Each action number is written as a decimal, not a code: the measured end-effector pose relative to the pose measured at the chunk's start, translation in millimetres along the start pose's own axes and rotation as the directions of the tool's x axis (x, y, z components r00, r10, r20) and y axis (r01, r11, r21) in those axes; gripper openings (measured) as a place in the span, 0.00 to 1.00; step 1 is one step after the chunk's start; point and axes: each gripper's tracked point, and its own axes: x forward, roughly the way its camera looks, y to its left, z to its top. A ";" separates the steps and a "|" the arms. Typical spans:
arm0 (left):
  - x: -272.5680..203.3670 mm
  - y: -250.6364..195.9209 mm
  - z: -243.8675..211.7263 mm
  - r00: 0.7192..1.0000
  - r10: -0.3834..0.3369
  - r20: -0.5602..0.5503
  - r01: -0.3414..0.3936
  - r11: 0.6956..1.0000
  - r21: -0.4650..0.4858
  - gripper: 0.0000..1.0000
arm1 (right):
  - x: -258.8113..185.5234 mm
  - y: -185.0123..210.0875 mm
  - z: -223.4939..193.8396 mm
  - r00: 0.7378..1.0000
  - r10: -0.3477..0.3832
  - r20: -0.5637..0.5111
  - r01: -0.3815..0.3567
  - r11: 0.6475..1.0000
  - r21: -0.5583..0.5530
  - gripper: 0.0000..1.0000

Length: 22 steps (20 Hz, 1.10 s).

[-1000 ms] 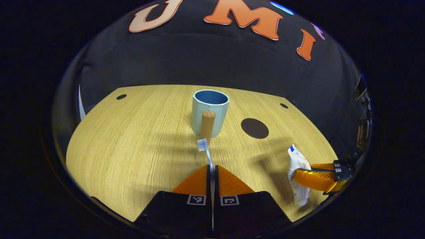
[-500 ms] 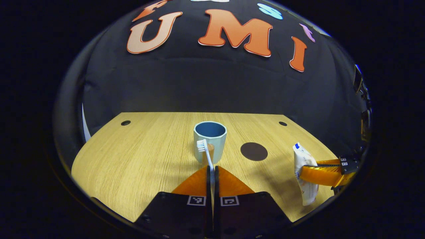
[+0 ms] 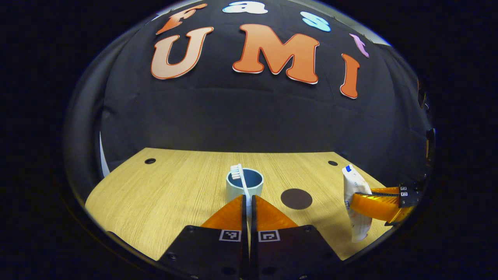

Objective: Put the toothbrush and toothpaste on the desktop into the cup, then pick up the cup and place it on the coaster on the desktop.

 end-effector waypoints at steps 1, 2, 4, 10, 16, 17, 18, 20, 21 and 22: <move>1.4 1.9 3.3 1.000 0.002 0.015 -0.002 1.000 0.006 0.01 | 1.2 0.0 5.3 1.000 -0.003 0.019 0.003 1.000 -0.009 0.06; 2.6 3.6 5.2 1.000 0.002 0.030 -0.002 1.000 0.008 0.01 | -2.1 -2.9 12.5 0.999 -0.007 0.040 0.008 1.000 -0.015 0.05; 6.2 6.7 20.4 0.998 0.006 0.064 -0.007 1.000 0.011 0.01 | -3.4 -5.6 25.5 0.997 -0.012 0.073 0.013 1.000 -0.019 0.05; 29.9 3.9 69.0 0.985 -0.001 0.170 0.001 1.000 0.002 0.01 | -5.1 -15.9 56.9 0.989 -0.030 0.144 0.034 0.999 -0.028 0.06; 48.8 15.9 98.1 0.962 0.027 0.271 -0.022 1.000 -0.021 0.01 | -9.2 -27.1 77.5 0.981 -0.047 0.190 0.053 0.998 -0.024 0.05; 52.0 19.2 101.3 0.960 0.030 0.280 -0.022 0.999 -0.030 0.01 | -9.8 -29.7 78.2 0.980 -0.052 0.194 0.058 0.998 -0.024 0.05; 54.8 21.6 103.1 0.956 0.035 0.292 -0.025 0.999 -0.039 0.01 | -9.9 -31.9 79.7 0.978 -0.055 0.199 0.062 0.998 -0.027 0.05; 62.4 28.0 107.1 0.947 0.050 0.318 -0.036 0.998 -0.050 0.01 | -9.8 -38.0 80.5 0.978 -0.071 0.198 0.080 0.996 -0.038 0.05; 67.5 29.7 108.5 0.944 0.054 0.325 -0.038 0.998 -0.053 0.01 | -10.8 -40.0 81.2 0.976 -0.075 0.203 0.086 0.995 -0.046 0.06; 69.9 31.7 107.0 0.942 0.058 0.332 -0.043 0.998 -0.053 0.01 | -11.3 -41.5 83.2 0.974 -0.079 0.211 0.092 0.995 -0.050 0.05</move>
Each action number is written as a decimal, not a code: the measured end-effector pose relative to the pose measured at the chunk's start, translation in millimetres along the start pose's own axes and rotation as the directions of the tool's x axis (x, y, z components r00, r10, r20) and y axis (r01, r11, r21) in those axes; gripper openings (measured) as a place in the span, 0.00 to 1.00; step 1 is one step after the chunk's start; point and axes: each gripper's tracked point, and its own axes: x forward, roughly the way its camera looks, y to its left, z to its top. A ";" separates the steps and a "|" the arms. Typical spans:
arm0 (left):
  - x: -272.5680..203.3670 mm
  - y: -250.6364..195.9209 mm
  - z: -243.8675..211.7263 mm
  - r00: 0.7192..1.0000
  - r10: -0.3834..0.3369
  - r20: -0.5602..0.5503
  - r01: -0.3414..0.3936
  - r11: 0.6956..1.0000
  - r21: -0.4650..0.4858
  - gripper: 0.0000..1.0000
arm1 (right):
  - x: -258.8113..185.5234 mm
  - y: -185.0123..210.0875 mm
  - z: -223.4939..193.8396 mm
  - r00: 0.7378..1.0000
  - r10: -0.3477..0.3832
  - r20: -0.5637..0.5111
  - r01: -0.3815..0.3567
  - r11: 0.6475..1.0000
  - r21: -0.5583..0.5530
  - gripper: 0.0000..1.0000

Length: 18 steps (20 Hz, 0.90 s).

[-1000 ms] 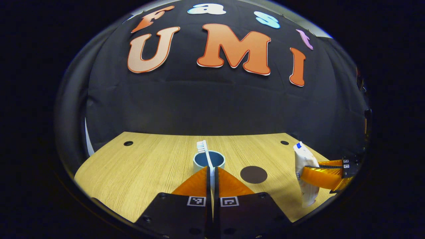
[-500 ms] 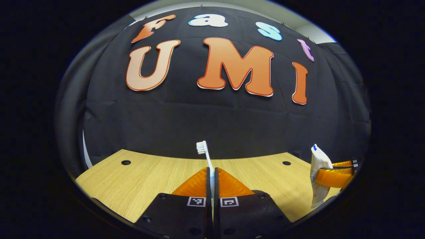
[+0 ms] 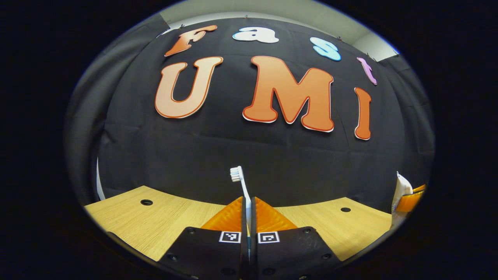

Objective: Put the toothbrush and toothpaste on the desktop into the cup, then pick up the cup and place it on the coaster on the desktop.

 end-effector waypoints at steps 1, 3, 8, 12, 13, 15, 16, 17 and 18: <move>4.7 2.2 -0.3 1.000 0.007 0.005 -0.007 1.000 0.004 0.01 | 1.4 -1.8 0.7 1.000 -0.003 0.005 0.003 1.000 0.000 0.05; 14.1 4.8 -2.8 1.000 0.009 0.015 -0.009 1.000 -0.006 0.01 | 2.6 -3.2 1.4 1.000 -0.003 0.011 0.003 1.000 0.004 0.05; 33.3 4.5 -25.1 1.000 0.011 -0.017 -0.011 1.000 0.004 0.02 | 9.6 -1.2 -0.6 1.000 0.014 0.012 -0.014 1.000 0.001 0.05; 41.3 1.5 -51.5 0.997 0.005 -0.076 -0.005 1.000 -0.005 0.01 | 12.1 -1.1 -3.8 1.000 0.017 0.003 -0.017 1.000 0.001 0.05; 42.6 1.0 -57.7 0.996 0.006 -0.094 -0.006 1.000 -0.001 0.02 | 13.0 -2.3 -4.7 1.000 0.011 0.000 -0.011 1.000 0.000 0.05; 44.3 0.4 -70.0 0.992 0.004 -0.130 -0.003 1.000 0.002 0.02 | 14.1 -3.1 -6.7 1.000 0.005 -0.004 -0.005 1.000 0.000 0.05; 43.3 -1.2 -75.0 0.990 -0.002 -0.144 0.002 1.000 -0.003 0.02 | 14.0 -2.2 -7.4 1.000 0.005 -0.006 -0.005 1.000 0.001 0.05; 43.0 -0.9 -75.7 0.988 0.001 -0.151 -0.001 1.000 0.001 0.03 | 13.7 -1.5 -7.2 1.000 0.006 -0.007 -0.006 1.000 0.002 0.05; 43.1 -0.6 -77.3 0.988 -0.001 -0.155 0.001 1.000 0.001 0.03 | 13.7 -2.1 -6.8 1.000 0.003 -0.008 -0.003 1.000 0.001 0.05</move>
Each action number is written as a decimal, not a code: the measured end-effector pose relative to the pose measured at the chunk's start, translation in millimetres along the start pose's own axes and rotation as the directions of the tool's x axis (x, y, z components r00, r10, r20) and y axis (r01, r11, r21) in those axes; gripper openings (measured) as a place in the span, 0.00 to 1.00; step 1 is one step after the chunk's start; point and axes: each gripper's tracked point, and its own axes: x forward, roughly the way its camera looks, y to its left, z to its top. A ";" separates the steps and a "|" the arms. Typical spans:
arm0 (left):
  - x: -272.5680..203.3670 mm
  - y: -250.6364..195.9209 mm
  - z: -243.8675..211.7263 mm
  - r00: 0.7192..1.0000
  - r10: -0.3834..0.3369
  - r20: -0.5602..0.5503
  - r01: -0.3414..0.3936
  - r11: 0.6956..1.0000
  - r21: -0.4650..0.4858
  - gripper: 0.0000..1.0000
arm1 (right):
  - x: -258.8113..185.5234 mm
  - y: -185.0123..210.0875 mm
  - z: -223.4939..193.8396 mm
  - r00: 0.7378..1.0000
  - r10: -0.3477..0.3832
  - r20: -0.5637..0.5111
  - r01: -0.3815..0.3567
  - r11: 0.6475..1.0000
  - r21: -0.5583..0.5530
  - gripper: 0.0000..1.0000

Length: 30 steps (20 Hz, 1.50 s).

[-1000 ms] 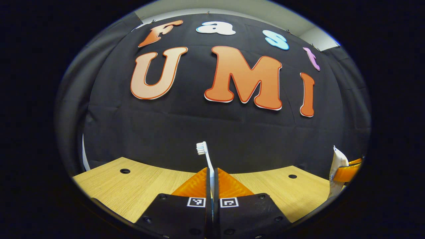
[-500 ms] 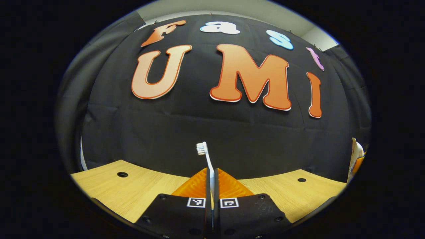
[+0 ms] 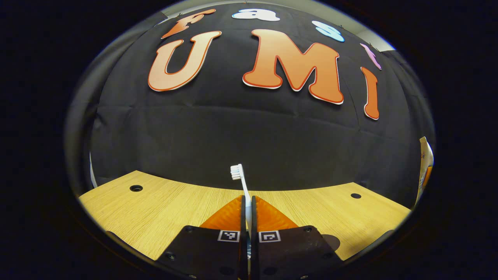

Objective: Put the toothbrush and toothpaste on the desktop into the cup, then pick up the cup and place it on the coaster on the desktop.

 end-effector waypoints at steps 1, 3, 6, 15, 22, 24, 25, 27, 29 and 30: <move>-1.0 -1.1 0.5 1.000 -0.005 -0.004 0.005 1.000 0.000 0.04 | 0.6 0.2 -0.1 1.000 0.001 0.000 -0.001 1.000 -0.003 0.05; -3.8 -3.3 -0.4 1.000 -0.021 -0.018 0.021 1.000 0.002 0.06 | -1.3 1.0 -0.9 1.000 0.002 -0.007 -0.002 1.000 -0.004 0.05; -5.5 -7.2 -13.6 0.997 -0.044 -0.067 0.045 0.999 0.008 0.06 | -2.0 2.9 -0.7 1.000 0.000 -0.012 -0.001 1.000 -0.009 0.05; -47.4 -19.7 -13.7 0.987 -0.106 -0.119 0.109 0.994 0.021 0.43 | -5.3 18.5 16.0 1.000 0.006 0.022 -0.006 1.000 -0.004 0.05; -96.8 -10.8 13.1 0.989 -0.122 -0.079 0.127 0.990 0.063 0.95 | 22.7 47.2 31.7 0.998 0.043 0.055 -0.044 0.999 0.010 0.05; -110.7 -6.3 14.0 0.988 -0.133 -0.080 0.138 0.989 0.061 0.97 | 33.7 53.3 34.7 0.996 0.043 0.079 -0.044 0.999 0.011 0.05; -118.2 -2.1 14.9 0.988 -0.131 -0.081 0.136 0.989 0.066 0.98 | 40.9 53.8 34.3 0.996 0.033 0.085 -0.033 0.999 0.005 0.05; -133.3 5.1 22.1 0.989 -0.134 -0.061 0.138 0.987 0.078 0.98 | 52.5 61.5 33.4 0.995 0.037 0.095 -0.037 0.999 0.003 0.05; -145.9 15.3 29.2 0.990 -0.133 -0.041 0.136 0.987 0.080 0.98 | 62.8 73.9 33.2 0.992 0.059 0.114 -0.061 0.998 0.017 0.05; -152.0 19.8 31.0 0.990 -0.135 -0.029 0.137 0.987 0.084 0.98 | 68.3 80.2 34.8 0.989 0.069 0.127 -0.073 0.997 0.026 0.05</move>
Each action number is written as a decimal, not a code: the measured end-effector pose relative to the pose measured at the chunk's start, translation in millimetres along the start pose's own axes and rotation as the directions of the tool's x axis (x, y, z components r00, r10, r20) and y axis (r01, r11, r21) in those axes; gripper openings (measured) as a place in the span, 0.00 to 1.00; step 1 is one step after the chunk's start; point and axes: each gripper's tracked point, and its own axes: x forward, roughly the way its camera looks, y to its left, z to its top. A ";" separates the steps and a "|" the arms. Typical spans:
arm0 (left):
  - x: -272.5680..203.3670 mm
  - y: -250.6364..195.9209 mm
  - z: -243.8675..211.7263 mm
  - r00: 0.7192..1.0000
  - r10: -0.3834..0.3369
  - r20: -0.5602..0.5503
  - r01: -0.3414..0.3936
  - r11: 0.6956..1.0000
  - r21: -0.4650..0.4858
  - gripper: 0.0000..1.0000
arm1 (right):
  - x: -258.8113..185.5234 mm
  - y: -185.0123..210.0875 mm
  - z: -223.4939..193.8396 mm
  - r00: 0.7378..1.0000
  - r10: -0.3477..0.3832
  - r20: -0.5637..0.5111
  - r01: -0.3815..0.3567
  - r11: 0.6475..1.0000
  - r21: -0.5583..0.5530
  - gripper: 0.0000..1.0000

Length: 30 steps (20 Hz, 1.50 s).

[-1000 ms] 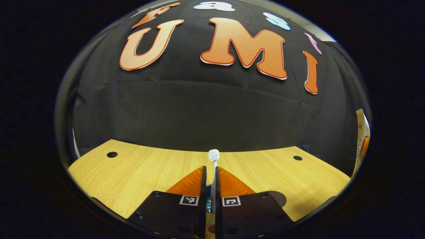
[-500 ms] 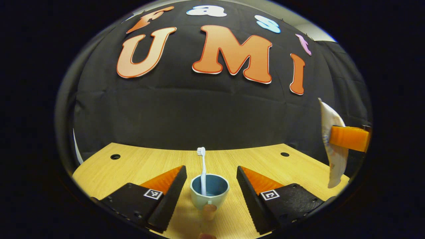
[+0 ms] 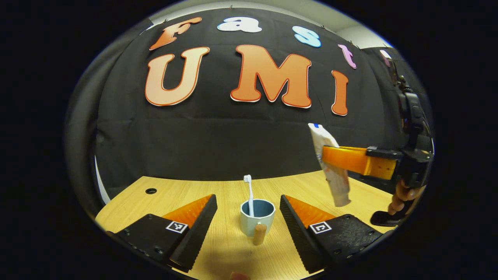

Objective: Put the toothbrush and toothpaste on the desktop into the cup, then pick up the cup and place it on the coaster on the desktop.

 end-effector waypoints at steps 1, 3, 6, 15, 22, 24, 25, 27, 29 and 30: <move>-3.6 2.7 -0.6 1.000 0.000 0.010 0.000 1.000 0.011 0.97 | 7.4 3.8 -0.8 1.000 0.002 0.012 -0.002 1.000 0.019 0.05; -10.6 15.6 -13.8 1.000 0.020 0.000 -0.020 0.999 0.034 0.97 | 21.1 13.3 -2.6 0.999 0.010 0.031 -0.011 0.998 0.062 0.05; -21.5 30.1 -32.8 0.999 0.037 -0.028 -0.037 0.999 0.007 0.98 | 37.8 25.8 -3.6 0.998 0.028 0.063 -0.033 0.996 0.087 0.05; -44.4 44.0 -54.7 0.997 0.052 -0.058 -0.051 0.999 0.013 0.98 | 75.6 42.1 -18.0 0.989 0.034 0.147 -0.043 0.997 0.057 0.06; -45.2 41.2 -83.8 0.993 0.045 -0.111 -0.047 0.999 -0.018 0.98 | 99.0 52.8 -51.9 0.987 0.059 0.149 -0.060 0.998 0.004 0.06; -43.1 40.6 -88.7 0.992 0.042 -0.123 -0.045 0.999 -0.025 0.98 | 104.8 55.5 -63.3 0.988 0.066 0.139 -0.066 0.998 -0.002 0.07; -41.9 41.4 -89.2 0.991 0.045 -0.125 -0.049 0.999 -0.024 0.98 | 107.4 53.8 -68.6 0.990 0.055 0.130 -0.054 0.998 -0.009 0.07; -41.5 42.7 -95.6 0.989 0.047 -0.137 -0.051 0.999 -0.019 0.98 | 112.0 50.5 -80.9 0.993 0.048 0.108 -0.047 0.999 -0.010 0.08; -38.7 43.3 -97.3 0.988 0.046 -0.145 -0.050 0.999 -0.021 0.98 | 114.6 50.2 -90.4 0.995 0.047 0.084 -0.047 0.999 -0.002 0.09; -38.5 43.7 -99.3 0.988 0.046 -0.150 -0.050 0.998 -0.024 0.98 | 114.2 49.8 -94.3 0.996 0.045 0.071 -0.045 0.999 -0.005 0.10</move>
